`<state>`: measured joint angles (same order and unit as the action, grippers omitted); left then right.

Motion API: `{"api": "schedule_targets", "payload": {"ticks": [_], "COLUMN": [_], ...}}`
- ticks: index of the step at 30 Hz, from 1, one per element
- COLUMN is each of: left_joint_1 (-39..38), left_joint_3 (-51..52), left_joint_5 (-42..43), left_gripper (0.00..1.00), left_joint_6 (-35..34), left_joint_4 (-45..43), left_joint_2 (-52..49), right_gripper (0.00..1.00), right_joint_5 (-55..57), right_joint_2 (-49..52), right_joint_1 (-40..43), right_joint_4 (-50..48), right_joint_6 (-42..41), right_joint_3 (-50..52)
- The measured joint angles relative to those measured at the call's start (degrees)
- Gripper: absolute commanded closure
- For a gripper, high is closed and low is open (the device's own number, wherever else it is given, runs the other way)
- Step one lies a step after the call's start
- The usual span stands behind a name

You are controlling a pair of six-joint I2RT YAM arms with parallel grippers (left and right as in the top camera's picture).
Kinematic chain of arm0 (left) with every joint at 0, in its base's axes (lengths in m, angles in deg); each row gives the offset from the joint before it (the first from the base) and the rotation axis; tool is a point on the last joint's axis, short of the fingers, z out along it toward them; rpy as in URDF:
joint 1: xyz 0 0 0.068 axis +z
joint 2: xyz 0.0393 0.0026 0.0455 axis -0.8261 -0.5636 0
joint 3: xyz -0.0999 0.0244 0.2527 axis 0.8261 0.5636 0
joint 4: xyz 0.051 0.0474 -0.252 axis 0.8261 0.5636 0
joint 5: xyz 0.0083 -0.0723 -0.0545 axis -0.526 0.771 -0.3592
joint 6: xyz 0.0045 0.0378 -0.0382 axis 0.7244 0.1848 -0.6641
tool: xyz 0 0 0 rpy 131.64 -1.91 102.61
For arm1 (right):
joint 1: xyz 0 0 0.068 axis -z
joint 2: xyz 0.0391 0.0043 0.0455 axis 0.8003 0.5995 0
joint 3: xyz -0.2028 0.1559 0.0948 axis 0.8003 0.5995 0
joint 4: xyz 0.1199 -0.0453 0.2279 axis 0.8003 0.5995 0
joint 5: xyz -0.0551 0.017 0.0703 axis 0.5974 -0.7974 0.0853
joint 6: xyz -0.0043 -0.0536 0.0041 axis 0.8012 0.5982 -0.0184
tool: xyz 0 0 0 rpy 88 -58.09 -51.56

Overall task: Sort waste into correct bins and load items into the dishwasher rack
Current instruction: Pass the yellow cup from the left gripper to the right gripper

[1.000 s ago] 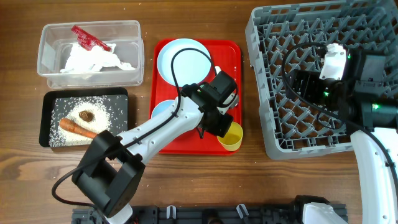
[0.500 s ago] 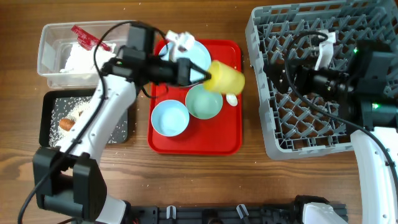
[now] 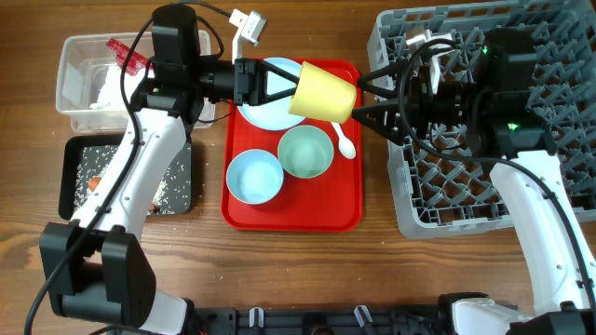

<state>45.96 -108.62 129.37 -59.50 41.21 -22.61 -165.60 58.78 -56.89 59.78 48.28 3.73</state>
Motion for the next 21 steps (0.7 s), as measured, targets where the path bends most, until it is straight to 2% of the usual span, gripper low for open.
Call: {"api": "schedule_targets", "payload": {"ticks": [4, 8, 13, 15, 16, 18, 20, 21], "left_joint_1": [0.0, 0.0, 0.0, 0.0, 0.0, 0.0, 0.0, 0.0], "left_joint_3": [0.0, 0.0, 0.0, 0.0, 0.0, 0.0, 0.0, 0.0], "left_joint_5": [-0.4, -0.4, -0.4, 0.0, 0.1, 0.3, 0.0, 0.0], "left_gripper": [0.96, 0.96, 0.96, 0.96, 0.96, 0.89, 0.87, 0.84], "left_joint_6": [0.0, -0.2, -0.4, -0.5, -0.4, -0.4, -0.8, -0.8], "left_joint_4": [0.0, 0.0, -0.1, -0.1, -0.1, -0.1, -0.2, -0.2], "left_joint_2": [0.0, 0.0, 0.0, 0.0, 0.0, 0.0, 0.0, 0.0], "right_gripper": [0.00, 0.01, 0.31, 0.39, 0.41, 0.42, 0.43, 0.43], "right_joint_5": [-0.9, 1.0, 3.9, 4.8, 5.2, 5.4, 5.6, 5.9], "right_joint_2": [0.0, 0.0, 0.0, 0.1, 0.1, 0.1, 0.1, 0.1], "right_joint_1": [-1.0, -5.6, -7.6, -7.6, -7.6, -7.6, -7.6, -7.5], "right_joint_4": [0.0, -0.3, -2.7, -3.4, -3.4, -3.5, -4.5, -4.5], "right_joint_6": [0.0, 0.0, -1.0, -1.4, -1.5, -1.8, -1.7, -1.7], "right_joint_3": [0.0, 0.0, 0.0, 0.0, 0.0, 0.0, 0.0, 0.0]}}
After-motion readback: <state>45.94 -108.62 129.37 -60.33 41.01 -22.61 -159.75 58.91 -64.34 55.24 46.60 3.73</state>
